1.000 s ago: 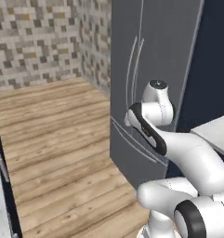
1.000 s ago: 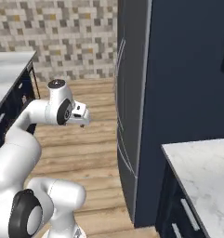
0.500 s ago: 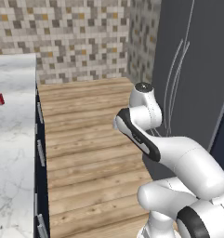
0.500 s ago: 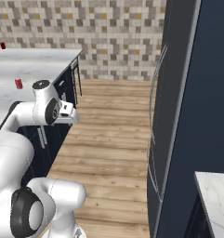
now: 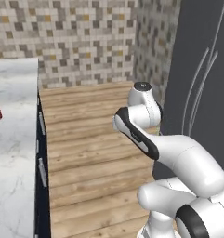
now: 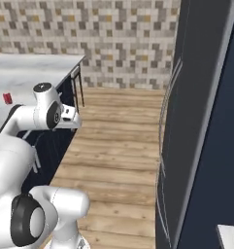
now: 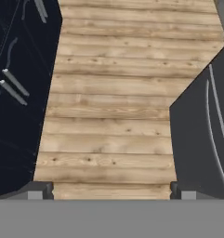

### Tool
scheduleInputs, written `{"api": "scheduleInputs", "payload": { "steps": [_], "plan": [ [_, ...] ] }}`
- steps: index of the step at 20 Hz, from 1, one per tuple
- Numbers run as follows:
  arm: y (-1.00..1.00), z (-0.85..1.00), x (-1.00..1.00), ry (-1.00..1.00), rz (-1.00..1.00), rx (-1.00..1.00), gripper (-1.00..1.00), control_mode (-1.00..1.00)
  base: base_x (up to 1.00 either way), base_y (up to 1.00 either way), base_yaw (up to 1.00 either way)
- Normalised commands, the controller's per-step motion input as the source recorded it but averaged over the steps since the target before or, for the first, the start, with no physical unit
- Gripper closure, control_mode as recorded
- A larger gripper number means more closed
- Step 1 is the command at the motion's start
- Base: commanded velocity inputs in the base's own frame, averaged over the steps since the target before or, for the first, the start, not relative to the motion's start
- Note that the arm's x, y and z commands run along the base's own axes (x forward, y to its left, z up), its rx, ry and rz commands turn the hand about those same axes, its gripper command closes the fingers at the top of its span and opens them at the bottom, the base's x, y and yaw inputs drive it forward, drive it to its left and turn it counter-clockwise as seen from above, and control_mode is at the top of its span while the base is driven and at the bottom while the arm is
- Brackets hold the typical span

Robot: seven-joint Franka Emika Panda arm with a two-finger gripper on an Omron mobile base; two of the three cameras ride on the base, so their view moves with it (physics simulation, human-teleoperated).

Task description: Four empty soda cans are scattered around the kitchen. Gather all the cans and cluster them next to the stove for recycling.

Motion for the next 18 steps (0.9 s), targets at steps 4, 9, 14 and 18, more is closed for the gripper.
{"api": "scheduleInputs", "payload": {
  "steps": [4,9,14,18],
  "plan": [
    [0.0,0.0,0.0,0.0,0.0,0.0,-1.0,1.0,0.75,-0.08,0.07],
    [0.0,0.0,0.0,0.0,0.0,0.0,-1.0,1.0,0.75,-0.06,0.08],
    [0.0,0.0,0.0,0.0,0.0,0.0,-1.0,1.0,0.75,-0.05,0.08],
    [0.0,0.0,0.0,0.0,0.0,0.0,-1.0,1.0,0.75,-0.04,0.08]
  ]
}}
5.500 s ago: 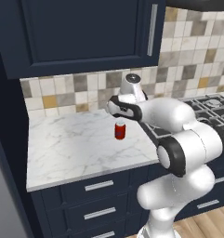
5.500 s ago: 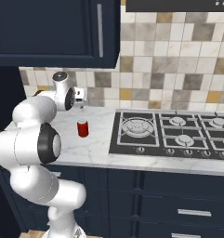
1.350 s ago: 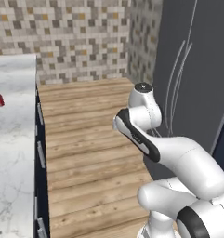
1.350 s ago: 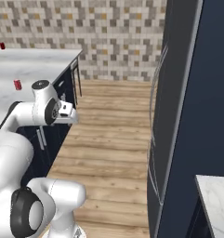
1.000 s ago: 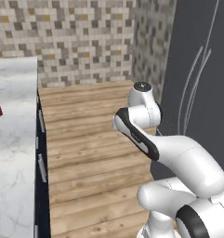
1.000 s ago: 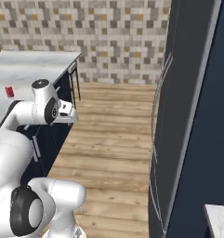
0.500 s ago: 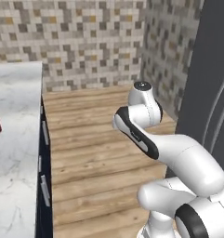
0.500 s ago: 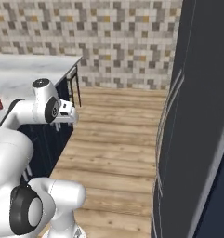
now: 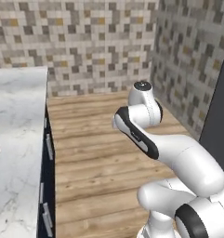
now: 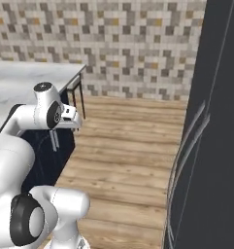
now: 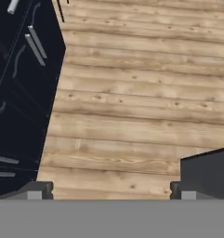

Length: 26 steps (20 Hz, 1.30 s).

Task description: Four empty soda cans are scattered around the kitchen. Gather all the cans and cluster them next to the stove for recycling.

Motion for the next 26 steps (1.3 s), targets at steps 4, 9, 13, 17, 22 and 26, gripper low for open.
{"api": "scheduleInputs", "payload": {
  "steps": [4,9,13,17,22,26],
  "plan": [
    [0.0,0.0,0.0,0.0,0.0,0.0,-1.0,1.0,0.75,-0.02,0.12],
    [0.0,0.0,0.0,0.0,0.0,0.0,-1.0,1.0,0.75,0.0,0.16],
    [0.0,0.0,0.0,0.0,0.0,0.0,-1.0,1.0,0.64,0.0,0.35],
    [0.0,0.0,0.0,0.0,0.0,0.0,-1.0,1.0,0.32,0.0,0.7],
    [0.0,0.0,0.0,0.0,0.0,0.0,-1.0,1.0,0.09,0.01,0.91],
    [0.0,0.0,0.0,0.0,0.0,0.0,-1.0,1.0,0.33,0.0,0.66]
  ]
}}
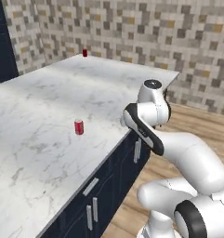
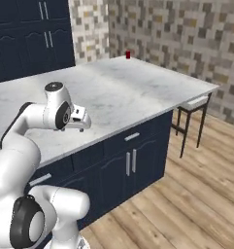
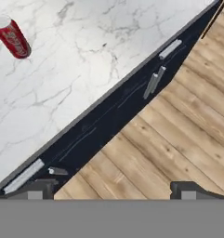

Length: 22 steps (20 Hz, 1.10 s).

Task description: Four empty soda cans are scattered around the kitchen. Gather all the cans and cluster them next to the stove for recycling.

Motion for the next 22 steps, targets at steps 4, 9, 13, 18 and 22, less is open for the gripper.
{"api": "scheduleInputs", "payload": {
  "steps": [4,9,13,18,22],
  "plan": [
    [0.0,0.0,0.0,0.0,0.0,0.0,-1.0,1.0,0.53,-0.01,0.45],
    [0.0,0.0,0.0,0.0,0.0,0.0,-1.0,1.0,0.66,-0.05,0.29],
    [0.0,0.0,0.0,0.0,0.0,0.0,-1.0,1.0,0.67,-0.03,0.29],
    [0.0,0.0,0.0,0.0,0.0,0.0,-1.0,1.0,0.59,-0.07,0.28],
    [0.0,0.0,0.0,0.0,0.0,0.0,-1.0,1.0,0.25,-0.07,0.12]
  ]
}}
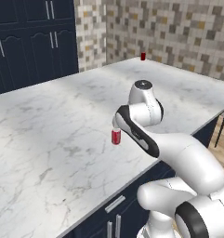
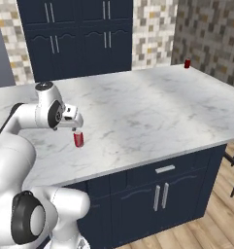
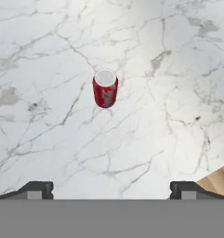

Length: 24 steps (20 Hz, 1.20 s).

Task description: Four empty soda cans are scattered around the kitchen. Gather all the cans and cluster them next to the stove for recycling.

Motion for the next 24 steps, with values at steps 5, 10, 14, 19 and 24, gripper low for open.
{"api": "scheduleInputs", "payload": {
  "steps": [5,10,14,19,24],
  "plan": [
    [0.0,0.0,0.0,0.0,0.0,0.0,-1.0,1.0,0.0,0.0,0.0],
    [0.0,0.0,0.0,0.0,0.0,0.0,-1.0,1.0,0.0,0.0,0.0],
    [0.0,0.0,0.13,0.01,0.0,0.03,-1.0,-1.0,0.0,0.0,0.0],
    [0.0,-0.03,0.42,0.02,-0.01,0.04,-1.0,-1.0,0.0,0.0,0.0],
    [0.02,-0.08,0.49,0.0,0.0,0.0,-1.0,-1.0,0.0,0.0,0.0]
  ]
}}
